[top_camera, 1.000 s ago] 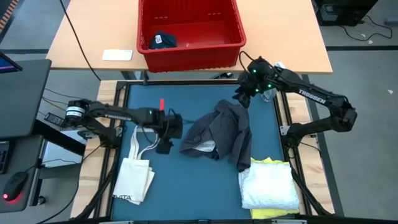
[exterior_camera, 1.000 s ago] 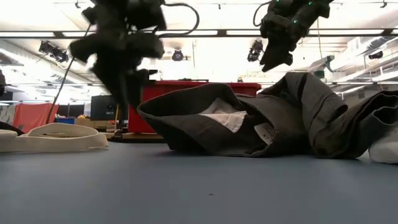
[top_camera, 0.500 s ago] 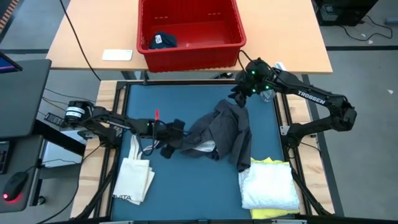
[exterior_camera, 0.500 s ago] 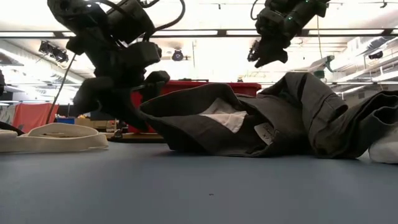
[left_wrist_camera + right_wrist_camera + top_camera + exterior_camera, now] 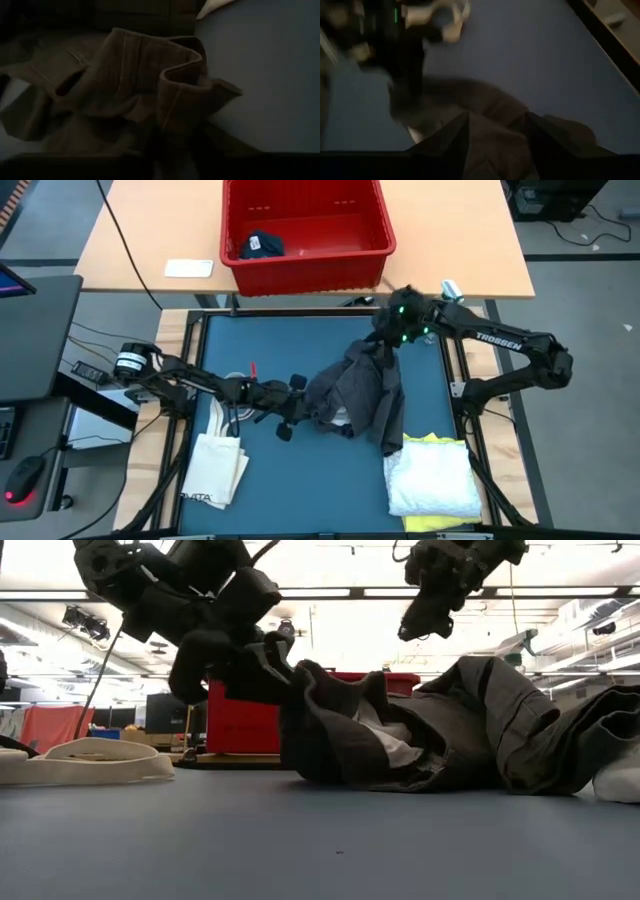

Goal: Fold laundry
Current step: Fold the gray boxer

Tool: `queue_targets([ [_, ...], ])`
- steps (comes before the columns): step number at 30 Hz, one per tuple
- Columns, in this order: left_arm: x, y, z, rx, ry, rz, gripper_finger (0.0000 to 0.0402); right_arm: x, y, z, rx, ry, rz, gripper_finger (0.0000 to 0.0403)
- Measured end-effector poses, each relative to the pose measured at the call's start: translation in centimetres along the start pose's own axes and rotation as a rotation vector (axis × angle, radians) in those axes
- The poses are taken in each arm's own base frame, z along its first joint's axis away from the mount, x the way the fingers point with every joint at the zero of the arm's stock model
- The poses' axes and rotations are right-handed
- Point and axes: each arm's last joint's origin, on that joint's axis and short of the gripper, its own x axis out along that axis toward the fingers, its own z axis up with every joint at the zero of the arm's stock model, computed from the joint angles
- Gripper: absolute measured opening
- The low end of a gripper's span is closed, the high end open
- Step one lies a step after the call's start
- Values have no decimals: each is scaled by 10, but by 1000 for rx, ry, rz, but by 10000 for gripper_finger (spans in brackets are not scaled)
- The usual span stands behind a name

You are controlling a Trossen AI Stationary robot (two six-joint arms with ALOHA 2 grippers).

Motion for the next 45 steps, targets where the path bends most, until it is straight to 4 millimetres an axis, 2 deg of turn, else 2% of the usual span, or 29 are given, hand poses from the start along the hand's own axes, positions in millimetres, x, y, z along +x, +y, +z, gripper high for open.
queue_targets([
  [3,1,-2,-5,-79,44,-17,28,9,15,0,-200,19,8,198],
  [4,1,-3,-6,-101,56,-22,17,14,19,2,-236,18,23,200],
  [10,0,-5,-9,-222,94,-31,16,76,27,1,-350,148,115,202],
  [15,0,-6,-10,-257,102,-48,14,119,27,0,-348,231,201,202],
  [19,0,-8,-12,-259,126,-70,14,135,24,-6,-341,310,266,202],
  [22,-1,-8,-13,-286,140,-71,14,142,21,-12,-351,398,252,194],
  [25,-3,-7,-11,-371,131,-62,14,141,20,-17,-356,447,251,152],
  [28,-9,-3,-5,-429,111,-25,11,132,21,-17,-349,469,254,50],
  [30,-17,2,1,-437,92,21,7,120,22,-16,-334,483,250,17],
  [32,-28,8,10,-440,51,80,5,104,23,-11,-304,502,207,10],
  [35,-55,22,25,-456,-30,178,4,73,27,-1,-296,477,123,6],
  [40,-115,45,42,-498,-169,325,4,-1,41,25,-300,259,2,3],
  [43,-148,51,46,-521,-237,360,4,-50,51,35,-293,92,-58,3],
  [45,-163,51,44,-547,-243,365,4,-77,54,35,-268,11,-78,2],
])
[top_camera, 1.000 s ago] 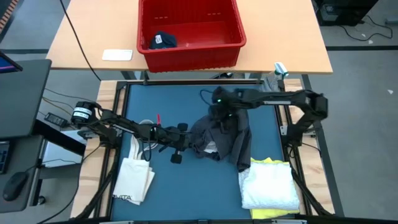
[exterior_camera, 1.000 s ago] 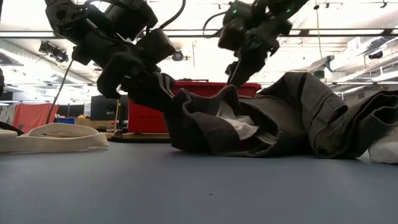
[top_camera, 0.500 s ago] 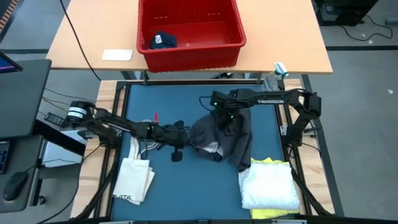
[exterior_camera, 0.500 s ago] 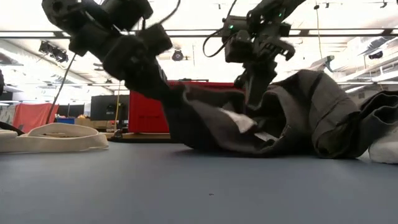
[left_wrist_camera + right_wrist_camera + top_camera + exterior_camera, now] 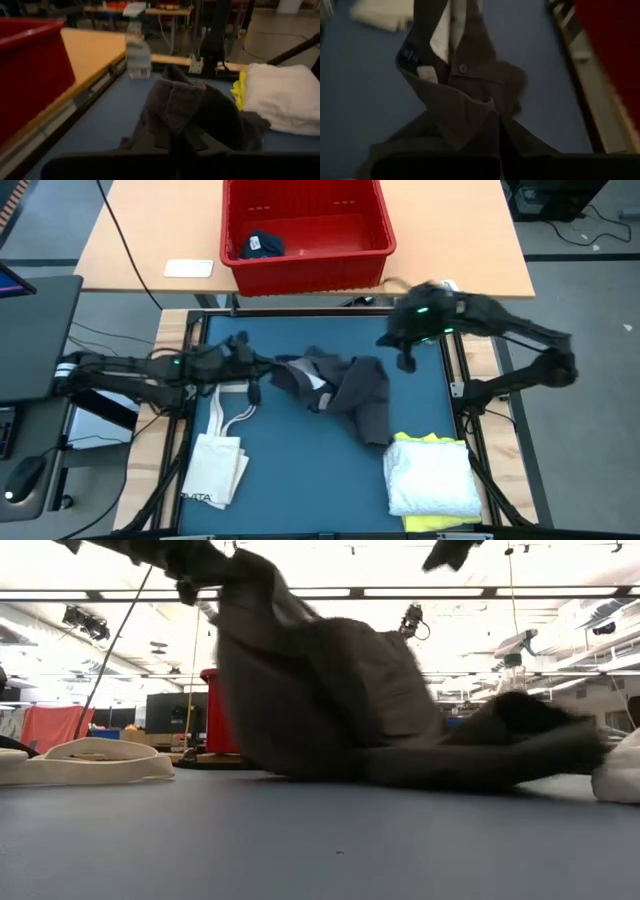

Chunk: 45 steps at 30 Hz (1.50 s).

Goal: Fold laundry
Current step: Fold the gray boxer

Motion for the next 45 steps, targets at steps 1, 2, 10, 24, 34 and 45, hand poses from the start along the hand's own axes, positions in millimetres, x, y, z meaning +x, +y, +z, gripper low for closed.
queue_targets([
  [1,-5,2,-1,-8,17,2,4,-10,1,-1,13,-29,-8,2],
  [2,-9,3,-2,-12,38,4,4,-17,1,-3,32,-44,-14,2],
  [10,-14,5,-27,-22,286,32,4,19,2,-15,60,-59,34,57],
  [24,-15,4,-28,-26,298,14,10,220,-72,-35,74,37,75,323],
  [34,-17,5,-35,-34,372,29,12,272,-93,-68,284,25,418,242],
  [45,-22,19,-33,-189,335,235,11,223,-76,-34,356,-45,442,11],
])
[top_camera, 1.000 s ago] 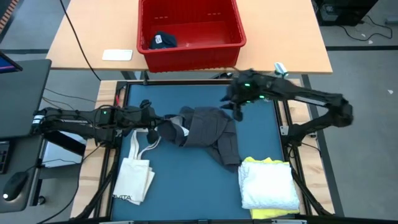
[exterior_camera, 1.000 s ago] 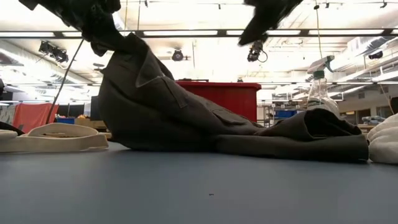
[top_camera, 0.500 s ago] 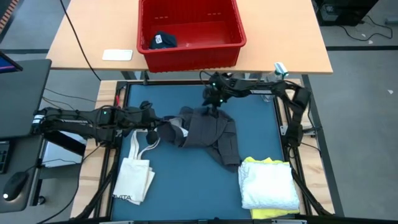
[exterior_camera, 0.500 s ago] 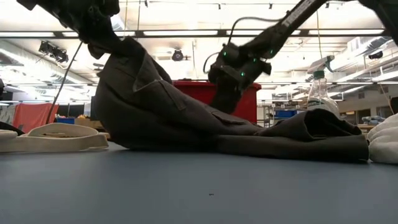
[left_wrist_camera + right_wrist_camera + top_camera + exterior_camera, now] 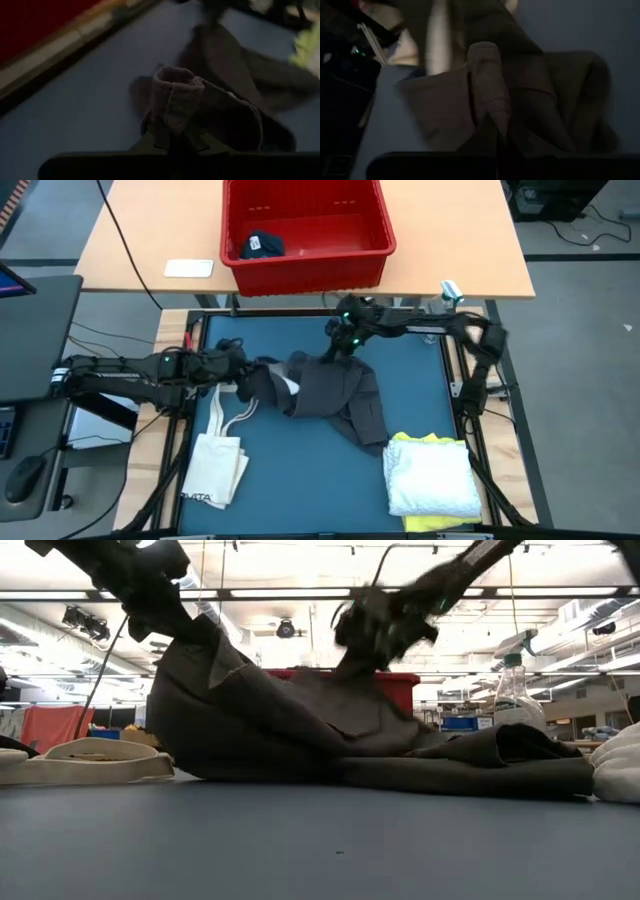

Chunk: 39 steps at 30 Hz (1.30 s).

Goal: Fold laundry
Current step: Fold the gray boxer

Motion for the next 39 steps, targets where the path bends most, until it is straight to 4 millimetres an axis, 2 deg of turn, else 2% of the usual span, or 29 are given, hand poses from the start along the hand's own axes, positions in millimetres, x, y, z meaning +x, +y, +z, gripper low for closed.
queue_targets([
  [4,-13,8,4,-18,-70,27,7,-63,50,14,-93,-82,-144,8],
  [8,-33,13,15,28,-188,-5,6,-141,109,20,-344,-306,-326,8],
  [10,-50,14,30,60,-283,-27,5,-180,137,17,-459,-441,-436,8],
  [12,-69,16,45,92,-377,-39,5,-211,156,8,-482,-536,-521,8],
  [15,-97,19,67,149,-494,-42,4,-236,170,-10,-436,-562,-552,8],
  [19,-121,21,88,205,-561,-49,4,-245,181,-28,-414,-530,-526,8],
  [22,-131,18,98,261,-580,-131,4,-255,197,-35,-455,-580,-404,8],
  [29,-131,-5,123,375,-582,-400,4,-271,236,-45,-678,-626,175,8],
  [32,-116,-19,130,475,-563,-414,4,-273,243,-44,-735,-628,283,8],
  [34,-98,-29,133,527,-532,-395,4,-265,240,-38,-741,-597,311,8],
  [36,-73,-37,137,560,-484,-371,8,-244,227,-25,-706,-532,336,8],
  [39,-28,-51,140,589,-414,-427,10,-201,200,-4,-641,-425,360,8],
])
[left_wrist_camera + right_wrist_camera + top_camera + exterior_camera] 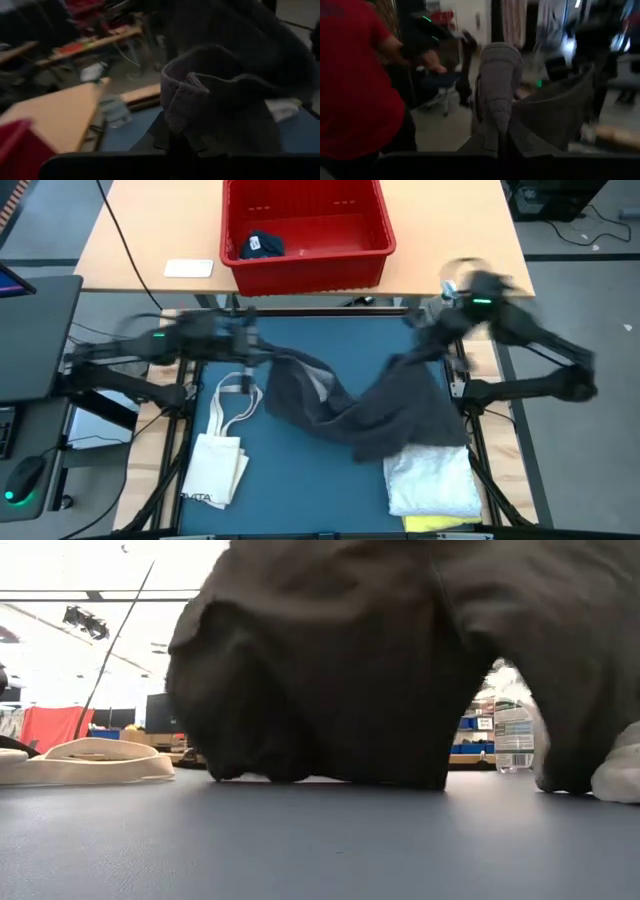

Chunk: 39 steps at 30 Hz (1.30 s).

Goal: Fold laundry
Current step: Fold the gray boxer

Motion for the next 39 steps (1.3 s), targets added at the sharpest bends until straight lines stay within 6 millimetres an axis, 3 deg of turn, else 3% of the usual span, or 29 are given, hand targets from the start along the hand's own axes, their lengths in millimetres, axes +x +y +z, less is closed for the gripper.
queue_targets([
  [4,49,0,-8,26,-91,-114,12,35,-47,-29,62,83,22,8],
  [8,69,-1,-9,19,-173,-201,13,62,-69,-55,155,140,120,8],
  [10,67,-3,-8,13,-172,-214,13,70,-66,-58,169,147,172,8],
  [13,46,-2,-2,18,-154,-183,13,71,-51,-49,125,129,215,8],
  [17,13,2,12,46,-213,-131,10,56,-29,-27,-30,55,223,8],
  [21,1,11,25,73,-372,-171,10,48,-23,-6,-165,-55,227,8],
  [24,14,12,24,85,-412,-233,9,55,-32,-6,-175,-80,228,8],
  [32,78,-2,0,14,-373,-371,9,85,-59,-26,-149,-37,27,15],
  [39,105,-8,-10,-50,-382,-399,9,96,-59,-34,-155,11,-83,47],
])
